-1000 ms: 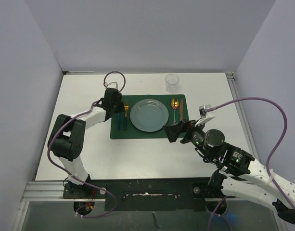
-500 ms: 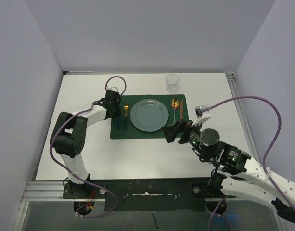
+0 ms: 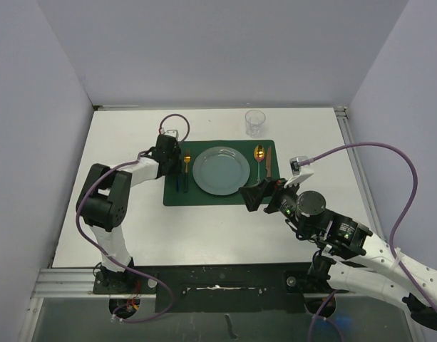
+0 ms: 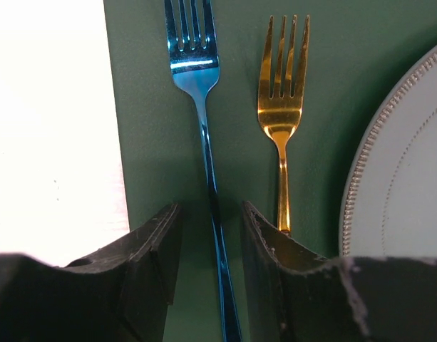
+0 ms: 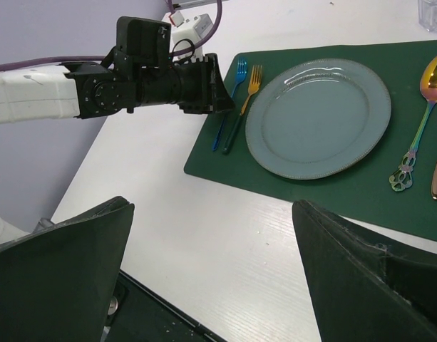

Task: Set the dinner table for one person
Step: Pick up the fork from the napkin.

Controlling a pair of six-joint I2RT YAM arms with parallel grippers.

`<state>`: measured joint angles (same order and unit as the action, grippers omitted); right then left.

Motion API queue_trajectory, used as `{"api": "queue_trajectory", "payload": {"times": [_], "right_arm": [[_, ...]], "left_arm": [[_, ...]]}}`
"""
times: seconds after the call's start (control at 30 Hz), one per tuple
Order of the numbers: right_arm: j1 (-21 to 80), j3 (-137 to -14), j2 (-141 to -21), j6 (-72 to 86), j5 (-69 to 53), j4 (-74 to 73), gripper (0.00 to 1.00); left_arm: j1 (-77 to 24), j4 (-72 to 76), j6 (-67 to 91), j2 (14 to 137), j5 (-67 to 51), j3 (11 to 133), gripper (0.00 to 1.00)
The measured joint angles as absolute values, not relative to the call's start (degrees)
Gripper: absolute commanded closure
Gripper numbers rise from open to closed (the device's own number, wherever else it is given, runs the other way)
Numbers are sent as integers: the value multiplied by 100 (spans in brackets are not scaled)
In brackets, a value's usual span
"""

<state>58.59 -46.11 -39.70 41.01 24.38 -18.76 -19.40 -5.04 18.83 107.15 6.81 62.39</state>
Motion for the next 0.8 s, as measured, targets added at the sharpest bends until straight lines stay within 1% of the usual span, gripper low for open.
{"api": "queue_trajectory", "payload": {"times": [0.1,0.17,0.27,0.3,0.4,0.47,0.53,0.8], "right_arm": [[5859,-4611,-4001,4101,2438,-1876,0],[5859,-4611,-4025,4101,2438,-1876,1],[5861,-4611,-4032,4101,2443,-1890,0],[5859,-4611,-4032,4101,2445,-1892,0],[5861,-4611,-4029,4101,2453,-1898,0],[5861,-4611,-4027,4101,2469,-1898,0],[5861,-4611,-4025,4101,2484,-1900,0],[5861,-4611,-3966,4104,2506,-1951,0]], "left_arm": [[-1935,-377,1879,10759,620,6241,66],[-1933,-366,1874,10766,611,6241,69],[-1933,-364,1863,10781,624,6246,86],[-1933,-368,1824,10794,661,6259,90],[-1911,-349,1778,10910,707,6383,95],[-1911,-340,1774,10975,714,6460,96],[-1911,-329,1774,11019,722,6504,100],[-1933,-290,1835,11026,792,6495,100]]}}
